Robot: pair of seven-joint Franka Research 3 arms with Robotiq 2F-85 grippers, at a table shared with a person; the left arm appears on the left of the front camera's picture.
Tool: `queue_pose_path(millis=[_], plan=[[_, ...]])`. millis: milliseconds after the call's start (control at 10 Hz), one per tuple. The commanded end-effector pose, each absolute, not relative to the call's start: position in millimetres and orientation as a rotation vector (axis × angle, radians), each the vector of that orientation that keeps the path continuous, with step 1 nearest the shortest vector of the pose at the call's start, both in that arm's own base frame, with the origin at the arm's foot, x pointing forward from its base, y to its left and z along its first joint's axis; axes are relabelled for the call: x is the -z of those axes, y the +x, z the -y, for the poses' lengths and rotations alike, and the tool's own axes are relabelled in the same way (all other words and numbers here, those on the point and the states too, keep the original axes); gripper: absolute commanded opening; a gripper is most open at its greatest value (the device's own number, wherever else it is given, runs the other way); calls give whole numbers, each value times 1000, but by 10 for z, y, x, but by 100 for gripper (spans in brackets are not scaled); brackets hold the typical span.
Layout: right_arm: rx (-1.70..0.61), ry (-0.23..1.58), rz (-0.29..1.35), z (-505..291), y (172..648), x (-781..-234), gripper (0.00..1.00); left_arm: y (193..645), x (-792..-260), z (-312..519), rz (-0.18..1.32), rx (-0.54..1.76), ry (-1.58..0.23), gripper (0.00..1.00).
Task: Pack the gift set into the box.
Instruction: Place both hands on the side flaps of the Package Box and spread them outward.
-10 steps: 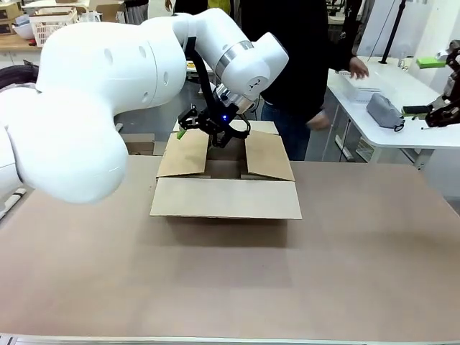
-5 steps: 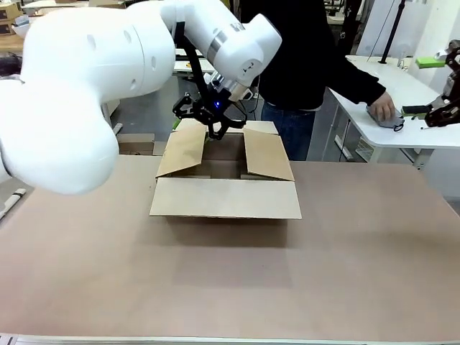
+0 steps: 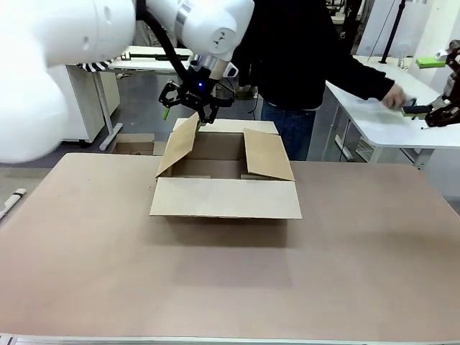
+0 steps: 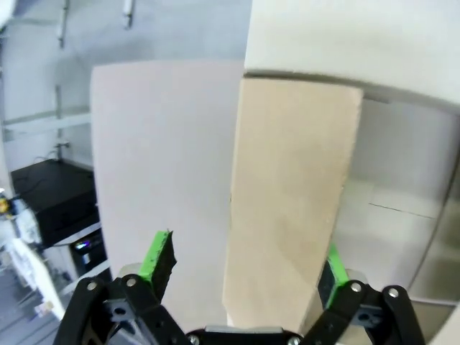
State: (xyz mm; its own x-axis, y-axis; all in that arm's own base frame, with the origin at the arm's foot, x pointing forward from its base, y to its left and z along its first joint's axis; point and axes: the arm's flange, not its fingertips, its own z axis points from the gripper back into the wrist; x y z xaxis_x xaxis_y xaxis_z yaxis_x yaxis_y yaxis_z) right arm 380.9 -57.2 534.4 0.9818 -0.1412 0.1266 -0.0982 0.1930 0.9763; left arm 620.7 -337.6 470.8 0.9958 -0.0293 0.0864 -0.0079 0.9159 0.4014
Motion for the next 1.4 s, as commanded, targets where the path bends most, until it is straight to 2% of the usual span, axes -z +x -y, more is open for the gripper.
queue_pose_path(millis=[0,400,700,1300], plan=[[4,1376,216,581,3817,-5349,100,5842,-4568,2937,96,54,306,100],[4,1376,216,581,3817,-5349,100,5610,-4646,2362,141,23,150,100],[4,1376,216,581,3817,-5349,100,5482,-4670,1972,215,-14,-80,100],[4,1376,216,581,3817,-5349,100,5186,-4699,1203,293,-122,-258,100]])
